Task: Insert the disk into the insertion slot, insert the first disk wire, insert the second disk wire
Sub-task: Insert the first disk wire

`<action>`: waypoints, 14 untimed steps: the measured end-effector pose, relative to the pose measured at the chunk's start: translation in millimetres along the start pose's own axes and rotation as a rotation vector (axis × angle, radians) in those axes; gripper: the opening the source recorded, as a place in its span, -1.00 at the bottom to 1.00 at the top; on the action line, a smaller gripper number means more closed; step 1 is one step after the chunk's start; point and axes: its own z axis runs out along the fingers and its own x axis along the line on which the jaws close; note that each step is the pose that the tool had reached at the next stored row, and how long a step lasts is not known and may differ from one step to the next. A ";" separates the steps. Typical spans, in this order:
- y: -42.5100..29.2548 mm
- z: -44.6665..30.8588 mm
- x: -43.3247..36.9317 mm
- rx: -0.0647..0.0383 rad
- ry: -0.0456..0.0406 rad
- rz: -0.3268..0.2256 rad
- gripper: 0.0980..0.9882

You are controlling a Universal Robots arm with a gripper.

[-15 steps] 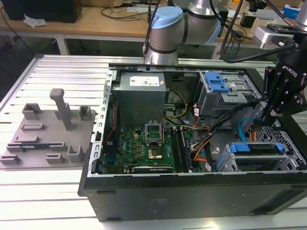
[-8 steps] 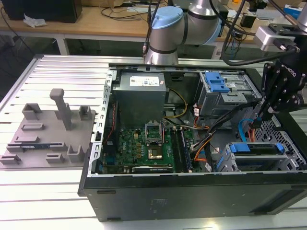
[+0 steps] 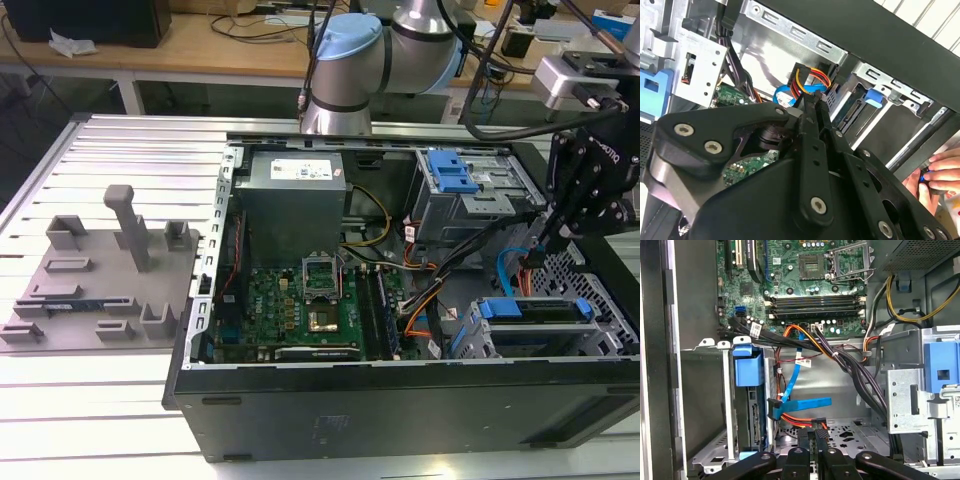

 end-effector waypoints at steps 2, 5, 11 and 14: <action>-0.1 0.0 1.9 0.000 0.0001 0.000 -0.85; -0.4 0.1 9.3 0.000 -0.0023 0.000 -0.85; -1.5 0.6 28.4 -0.001 -0.0170 0.000 -0.85; -2.0 0.7 35.7 -0.001 -0.0199 -0.001 -0.85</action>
